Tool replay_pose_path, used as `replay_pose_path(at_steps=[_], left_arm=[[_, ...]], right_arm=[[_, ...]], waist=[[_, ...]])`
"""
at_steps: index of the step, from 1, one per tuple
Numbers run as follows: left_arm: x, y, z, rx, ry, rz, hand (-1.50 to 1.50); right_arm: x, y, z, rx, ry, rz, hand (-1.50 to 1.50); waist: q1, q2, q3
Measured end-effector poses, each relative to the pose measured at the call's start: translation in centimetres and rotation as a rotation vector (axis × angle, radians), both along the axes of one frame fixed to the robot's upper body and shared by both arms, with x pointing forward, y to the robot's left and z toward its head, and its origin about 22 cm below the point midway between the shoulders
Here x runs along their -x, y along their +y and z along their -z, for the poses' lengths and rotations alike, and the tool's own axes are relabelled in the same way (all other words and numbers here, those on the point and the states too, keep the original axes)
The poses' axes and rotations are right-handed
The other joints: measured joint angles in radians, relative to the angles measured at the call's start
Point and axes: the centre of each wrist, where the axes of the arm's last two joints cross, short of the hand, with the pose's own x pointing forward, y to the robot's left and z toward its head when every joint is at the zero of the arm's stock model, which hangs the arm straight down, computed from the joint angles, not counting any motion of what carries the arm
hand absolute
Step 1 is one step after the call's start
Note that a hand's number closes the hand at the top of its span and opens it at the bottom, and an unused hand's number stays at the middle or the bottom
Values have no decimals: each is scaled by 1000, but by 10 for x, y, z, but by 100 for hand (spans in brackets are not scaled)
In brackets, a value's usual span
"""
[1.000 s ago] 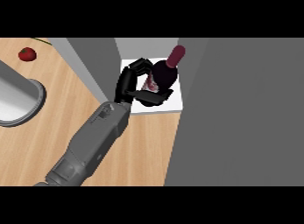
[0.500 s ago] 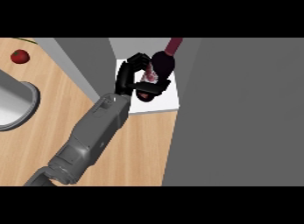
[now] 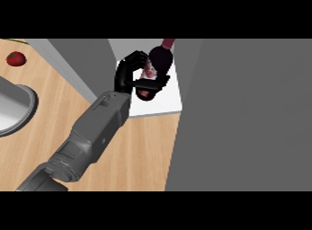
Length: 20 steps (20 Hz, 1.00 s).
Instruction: Pick up the wine, place it into the cabinet and close the cabinet
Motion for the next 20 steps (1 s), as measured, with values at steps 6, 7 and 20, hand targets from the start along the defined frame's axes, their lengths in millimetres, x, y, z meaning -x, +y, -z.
replay_pose_path(at_steps=[6,7,20], left_arm=[[-10,11,-10,-53,-28,-43,-150],[-10,9,-11,-65,-34,-47,-150],[-19,27,-20,-195,-83,-146,-150]], right_arm=[[2,1,3,-6,-4,-17,-150],[2,1,3,-6,-4,-17,-150],[4,0,4,4,-19,-47,-150]], waist=[[-11,5,0],[-10,4,0],[-21,13,-1]])
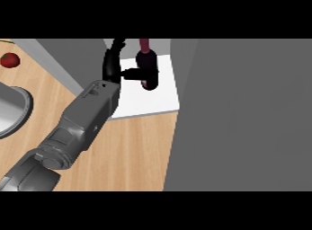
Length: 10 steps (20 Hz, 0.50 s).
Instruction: Pick up the wine, place it into the cabinet and close the cabinet
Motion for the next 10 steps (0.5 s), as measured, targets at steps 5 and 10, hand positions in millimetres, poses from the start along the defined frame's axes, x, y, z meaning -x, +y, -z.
replay_pose_path(at_steps=[5,10], left_arm=[[-6,-2,-13,71,-38,65,-150],[-10,-12,-27,183,-91,146,150]], right_arm=[[1,-1,1,-3,-6,0,-150],[1,-2,2,1,-4,4,-150]], waist=[[-1,-2,0],[10,-5,-1]])
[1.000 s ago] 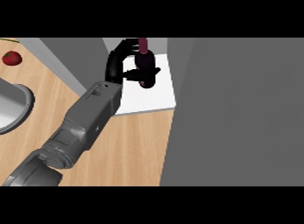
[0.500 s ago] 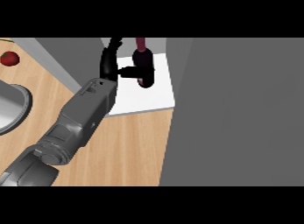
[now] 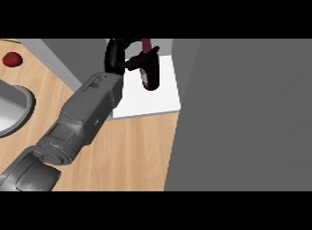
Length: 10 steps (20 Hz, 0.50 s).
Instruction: Pick up the wine, place it into the cabinet and close the cabinet
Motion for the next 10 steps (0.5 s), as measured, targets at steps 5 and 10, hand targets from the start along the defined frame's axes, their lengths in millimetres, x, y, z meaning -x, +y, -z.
replay_pose_path(at_steps=[5,10], left_arm=[[0,-10,-5,97,-33,103,-150],[1,-26,-10,149,-37,177,-150]], right_arm=[[1,-3,0,9,3,15,-150],[3,-6,1,19,15,30,-150]], waist=[[15,-8,1],[37,-18,1]])
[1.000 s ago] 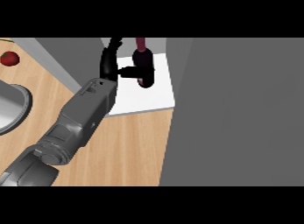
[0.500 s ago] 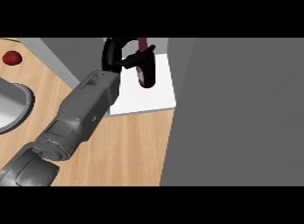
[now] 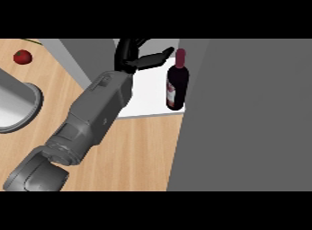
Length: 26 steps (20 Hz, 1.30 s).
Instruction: Pick up the wine, place it into the cabinet and close the cabinet
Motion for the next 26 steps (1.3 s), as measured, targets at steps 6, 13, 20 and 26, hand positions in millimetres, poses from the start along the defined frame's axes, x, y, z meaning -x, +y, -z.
replay_pose_path(at_steps=[6,13,20,26], left_arm=[[3,-9,1,28,11,55,-150],[7,-12,4,60,21,94,-150],[21,-9,21,126,37,173,-150],[43,-8,42,178,55,231,-150]], right_arm=[[2,-5,0,21,12,30,-150],[6,-7,2,21,24,52,-150],[5,-11,2,45,25,77,-150],[7,-12,3,45,38,93,-150]], waist=[[22,-10,1],[42,-22,0],[63,-32,0],[78,-35,0]])
